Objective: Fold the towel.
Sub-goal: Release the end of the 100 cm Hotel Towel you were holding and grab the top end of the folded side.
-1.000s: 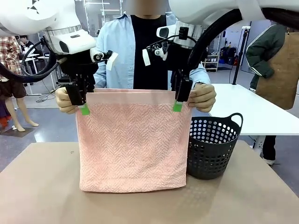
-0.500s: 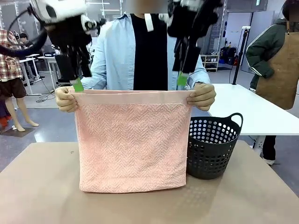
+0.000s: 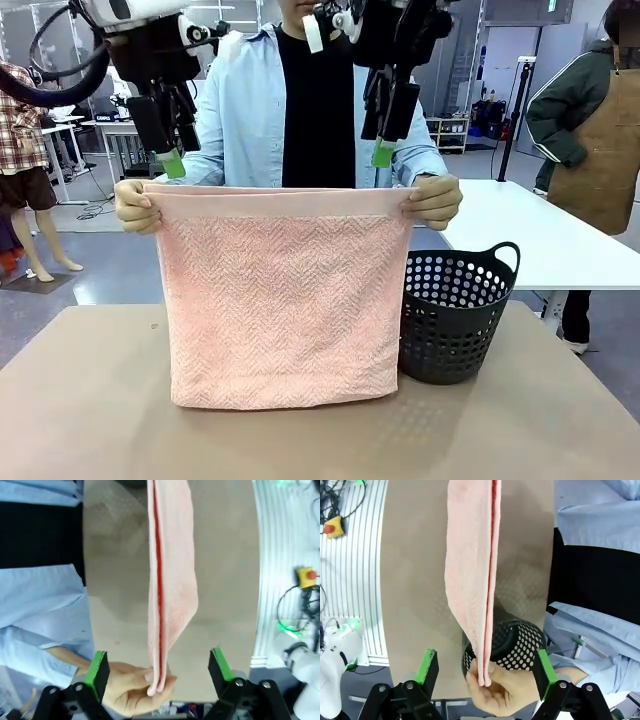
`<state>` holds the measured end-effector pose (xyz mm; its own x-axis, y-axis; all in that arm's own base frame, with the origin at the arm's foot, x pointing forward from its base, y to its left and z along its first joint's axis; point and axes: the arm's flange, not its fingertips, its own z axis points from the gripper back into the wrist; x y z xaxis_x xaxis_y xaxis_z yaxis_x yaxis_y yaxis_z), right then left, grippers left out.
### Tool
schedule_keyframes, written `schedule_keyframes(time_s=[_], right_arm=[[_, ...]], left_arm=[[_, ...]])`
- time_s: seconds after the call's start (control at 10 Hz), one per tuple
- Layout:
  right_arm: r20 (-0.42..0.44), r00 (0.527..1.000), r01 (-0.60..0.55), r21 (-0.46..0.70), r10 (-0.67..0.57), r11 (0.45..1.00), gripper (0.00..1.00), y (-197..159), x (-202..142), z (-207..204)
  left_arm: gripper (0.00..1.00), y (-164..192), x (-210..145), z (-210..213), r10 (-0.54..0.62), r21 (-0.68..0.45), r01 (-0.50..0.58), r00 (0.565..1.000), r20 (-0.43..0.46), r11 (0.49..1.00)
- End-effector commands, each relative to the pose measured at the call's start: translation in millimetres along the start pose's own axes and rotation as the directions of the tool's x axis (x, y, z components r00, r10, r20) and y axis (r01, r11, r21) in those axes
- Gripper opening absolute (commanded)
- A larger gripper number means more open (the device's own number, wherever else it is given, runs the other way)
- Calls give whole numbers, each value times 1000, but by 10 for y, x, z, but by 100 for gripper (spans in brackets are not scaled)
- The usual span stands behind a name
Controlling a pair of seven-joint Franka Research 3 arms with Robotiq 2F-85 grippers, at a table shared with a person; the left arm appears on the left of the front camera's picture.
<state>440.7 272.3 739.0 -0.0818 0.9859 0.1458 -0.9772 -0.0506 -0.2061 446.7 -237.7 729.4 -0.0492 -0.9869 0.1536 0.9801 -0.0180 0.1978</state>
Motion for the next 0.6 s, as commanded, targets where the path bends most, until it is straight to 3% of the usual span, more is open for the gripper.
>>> schedule_keyframes(time_s=[0.0,0.5], right_arm=[[-29,999,-37,17,37,999,95,-66,45,-89],[-50,997,-49,89,53,995,95,-113,70,-558]], left_arm=[[100,71,39,-85,26,-29,-27,1000,-15,999],[100,94,-30,-564,42,-101,-46,998,-40,994]])
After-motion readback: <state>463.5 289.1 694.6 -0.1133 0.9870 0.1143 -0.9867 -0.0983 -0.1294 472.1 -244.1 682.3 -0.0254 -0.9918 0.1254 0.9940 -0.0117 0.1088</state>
